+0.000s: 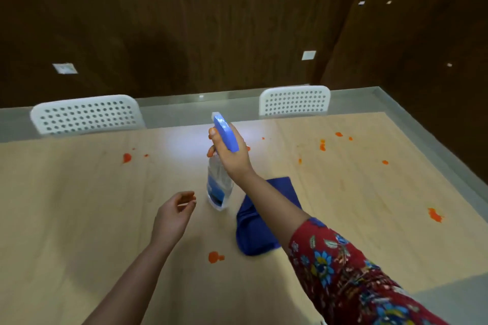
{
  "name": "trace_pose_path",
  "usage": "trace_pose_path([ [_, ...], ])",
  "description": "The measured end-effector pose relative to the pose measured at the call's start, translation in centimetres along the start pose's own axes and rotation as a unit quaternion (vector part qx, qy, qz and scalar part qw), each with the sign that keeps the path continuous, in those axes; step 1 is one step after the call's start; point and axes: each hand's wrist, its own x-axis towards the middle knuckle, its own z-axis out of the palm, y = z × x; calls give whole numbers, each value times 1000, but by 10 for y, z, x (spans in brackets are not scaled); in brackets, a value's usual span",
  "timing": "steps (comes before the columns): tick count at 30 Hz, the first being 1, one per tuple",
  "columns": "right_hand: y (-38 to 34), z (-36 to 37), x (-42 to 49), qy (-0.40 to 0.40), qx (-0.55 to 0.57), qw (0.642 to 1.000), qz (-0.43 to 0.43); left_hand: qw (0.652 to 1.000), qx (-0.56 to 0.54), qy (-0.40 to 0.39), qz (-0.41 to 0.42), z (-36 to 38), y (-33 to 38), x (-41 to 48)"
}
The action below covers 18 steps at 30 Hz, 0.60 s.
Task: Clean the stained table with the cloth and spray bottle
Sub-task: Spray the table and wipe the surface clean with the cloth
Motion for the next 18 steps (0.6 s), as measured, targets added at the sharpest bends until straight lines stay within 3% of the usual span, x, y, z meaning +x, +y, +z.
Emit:
trace_pose_path([
  [6,-1,17,-1,-27,-41,999,18,1000,1,-3,-13,0,-7,-7],
  [11,17,-30,-11,-209,-101,961,148,996,72,-52,-17,18,-5,-18],
  [13,39,-66,-28,-153,-93,964,199,986,120,-111,-14,29,-4,-21],
  [15,69,-100,-48,41,-154,952,260,974,135,-180,-14,44,-1,-23],
  [16,84,-115,-58,124,-223,921,295,969,126,-211,-15,53,2,-24],
  [18,109,-134,-79,154,-367,849,348,961,138,-239,37,75,9,-25],
])
